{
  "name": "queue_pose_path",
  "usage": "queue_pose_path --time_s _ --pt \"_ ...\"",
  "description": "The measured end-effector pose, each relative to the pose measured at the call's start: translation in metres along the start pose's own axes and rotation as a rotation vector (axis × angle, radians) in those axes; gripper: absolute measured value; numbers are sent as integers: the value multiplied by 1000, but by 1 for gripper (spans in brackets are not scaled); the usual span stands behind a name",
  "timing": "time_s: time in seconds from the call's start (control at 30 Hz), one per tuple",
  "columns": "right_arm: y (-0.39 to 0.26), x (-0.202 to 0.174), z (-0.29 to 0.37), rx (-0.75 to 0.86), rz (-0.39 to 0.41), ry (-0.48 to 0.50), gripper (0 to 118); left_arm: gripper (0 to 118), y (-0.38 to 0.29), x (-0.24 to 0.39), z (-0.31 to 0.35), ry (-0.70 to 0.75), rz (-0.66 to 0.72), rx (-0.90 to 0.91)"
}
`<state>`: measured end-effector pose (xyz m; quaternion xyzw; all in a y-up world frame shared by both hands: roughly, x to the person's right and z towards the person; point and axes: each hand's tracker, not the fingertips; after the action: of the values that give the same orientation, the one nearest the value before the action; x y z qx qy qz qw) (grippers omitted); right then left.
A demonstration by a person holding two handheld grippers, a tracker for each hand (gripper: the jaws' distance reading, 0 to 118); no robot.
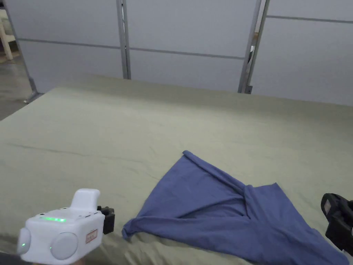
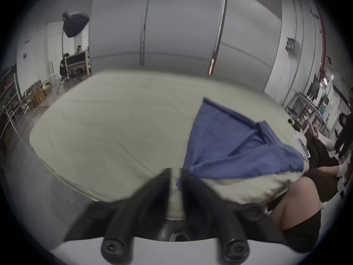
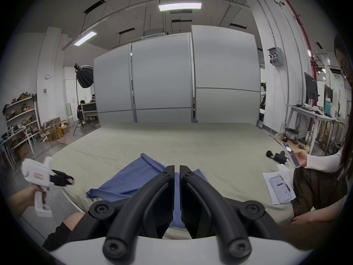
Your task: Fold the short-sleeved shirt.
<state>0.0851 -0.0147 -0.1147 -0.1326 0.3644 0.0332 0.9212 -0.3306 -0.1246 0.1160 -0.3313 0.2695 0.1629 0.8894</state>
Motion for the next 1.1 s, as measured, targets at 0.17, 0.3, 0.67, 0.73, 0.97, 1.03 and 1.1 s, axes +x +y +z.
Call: queue_pose_path --time_s 0.17,0.3,0.67,0.73,0.97,1.03,1.1 --pt "0 -8 -6 -26 15 38 7 118 -11 7 -55 -58 -91 -57" --pt "0 -10 -9 -46 15 52 7 118 -6 29 -58 15 -178 -65" --pt "-10 -11 -18 -91 27 45 7 8 -21 10 -123 -36 -87 -177" --pt "-13 -9 -22 -102 19 47 7 7 -14 8 -106 -74 -23 -83" --pt "-16 14 -51 -148 17 18 7 6 -2 15 -77 -107 -58 -32" --pt "-7 31 -69 -161 -16 14 7 6 1 16 -76 -99 -60 -36" --pt "2 46 -94 -168 -19 9 7 6 4 14 -78 -89 -53 -38"
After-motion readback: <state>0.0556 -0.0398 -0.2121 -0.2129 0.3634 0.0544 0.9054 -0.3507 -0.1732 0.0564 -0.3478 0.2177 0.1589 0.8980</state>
